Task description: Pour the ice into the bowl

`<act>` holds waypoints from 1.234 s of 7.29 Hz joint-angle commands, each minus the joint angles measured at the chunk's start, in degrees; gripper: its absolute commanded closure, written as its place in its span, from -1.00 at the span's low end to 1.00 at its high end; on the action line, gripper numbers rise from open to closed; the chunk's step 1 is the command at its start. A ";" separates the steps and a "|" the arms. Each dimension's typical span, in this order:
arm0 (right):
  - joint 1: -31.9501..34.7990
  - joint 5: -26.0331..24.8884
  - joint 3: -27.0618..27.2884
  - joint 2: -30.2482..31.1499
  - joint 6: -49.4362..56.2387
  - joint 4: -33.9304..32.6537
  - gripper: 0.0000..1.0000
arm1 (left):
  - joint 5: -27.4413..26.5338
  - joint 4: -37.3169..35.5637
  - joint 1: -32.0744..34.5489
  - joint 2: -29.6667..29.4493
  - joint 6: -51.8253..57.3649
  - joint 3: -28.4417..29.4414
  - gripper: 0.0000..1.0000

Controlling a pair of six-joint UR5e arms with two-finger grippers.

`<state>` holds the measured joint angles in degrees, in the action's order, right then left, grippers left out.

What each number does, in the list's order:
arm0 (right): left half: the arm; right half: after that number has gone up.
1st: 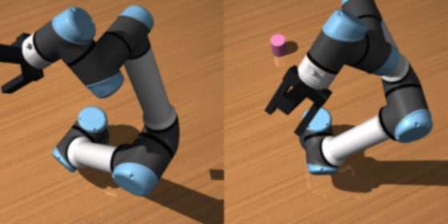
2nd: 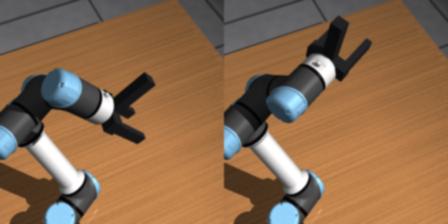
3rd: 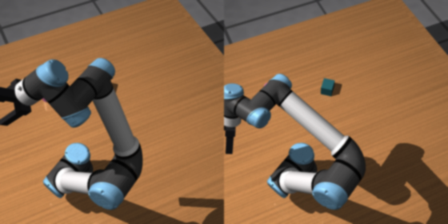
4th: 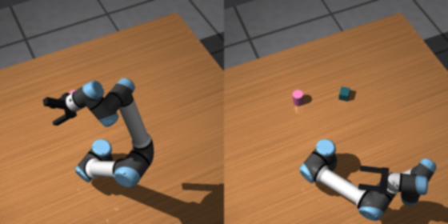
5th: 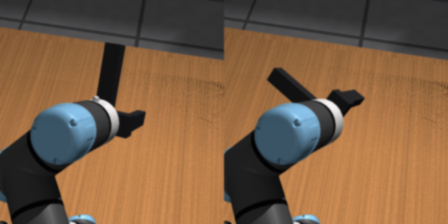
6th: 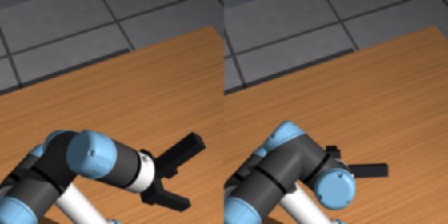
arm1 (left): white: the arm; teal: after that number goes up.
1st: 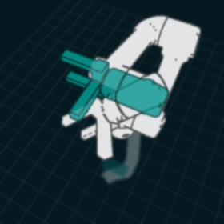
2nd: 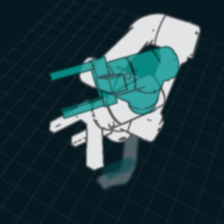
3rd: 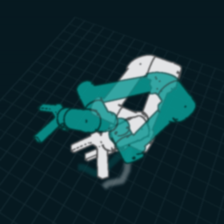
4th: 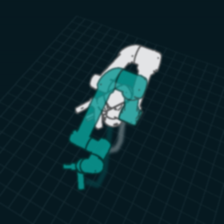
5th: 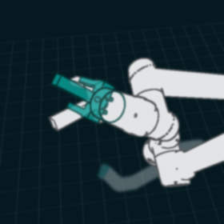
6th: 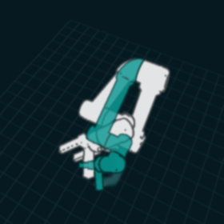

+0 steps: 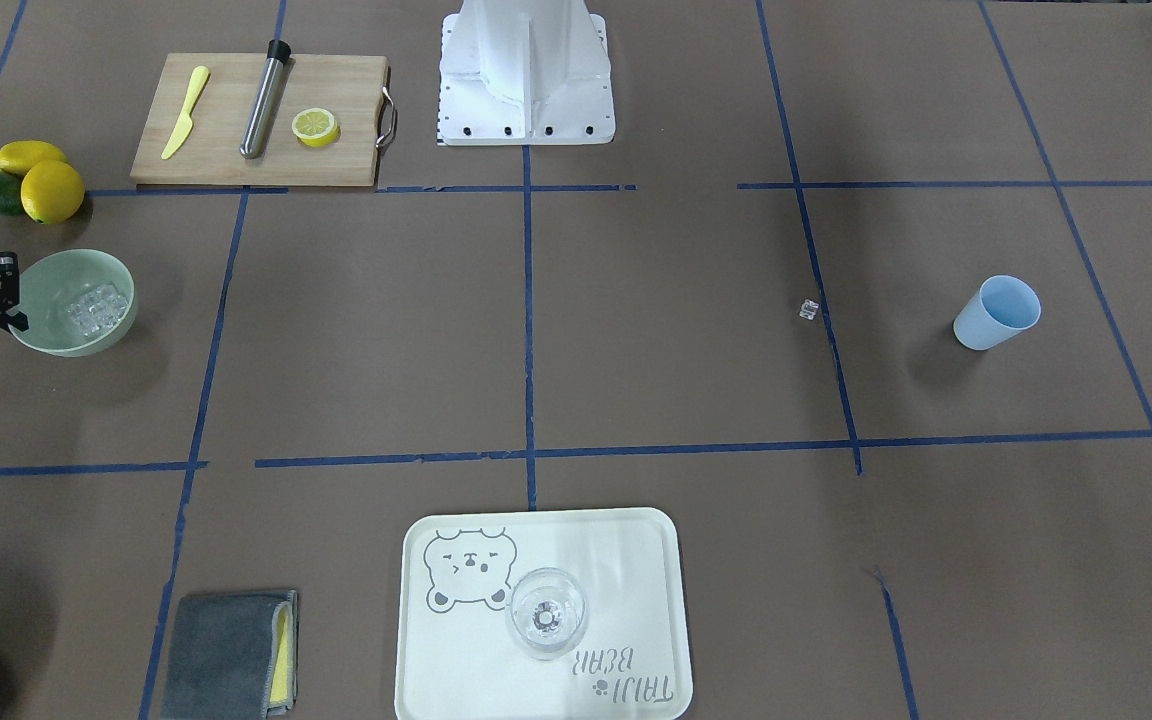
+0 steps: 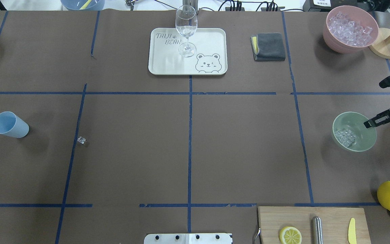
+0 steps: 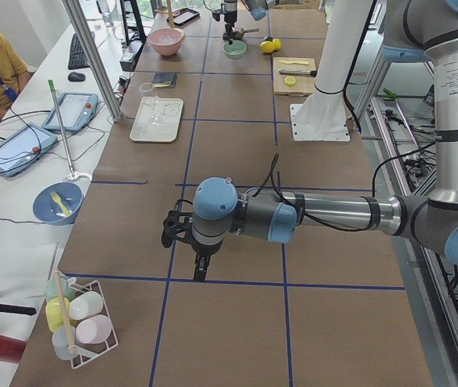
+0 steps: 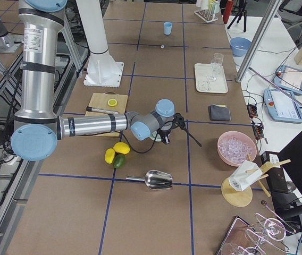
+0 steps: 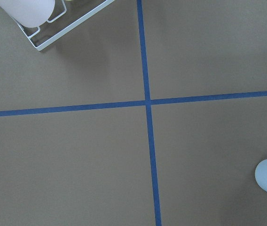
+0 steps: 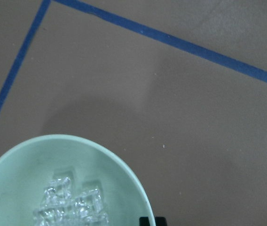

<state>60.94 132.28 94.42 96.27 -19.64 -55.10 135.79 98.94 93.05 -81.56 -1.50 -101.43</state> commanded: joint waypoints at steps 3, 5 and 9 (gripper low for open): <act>2.40 1.66 -5.22 -1.16 0.04 7.47 -1.00 | 0.00 0.02 -0.06 0.00 0.01 0.00 -1.00; 8.55 4.02 -4.17 -3.27 0.82 1.26 -1.00 | 0.00 0.02 -0.06 0.00 0.01 0.00 -1.00; 21.90 2.98 -3.19 -6.53 14.63 -17.19 -1.00 | 0.00 -0.06 -0.41 0.00 -0.08 0.18 -1.00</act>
<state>77.93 135.22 90.81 90.26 -12.84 -65.53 135.79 98.95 92.90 -81.56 -1.51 -101.39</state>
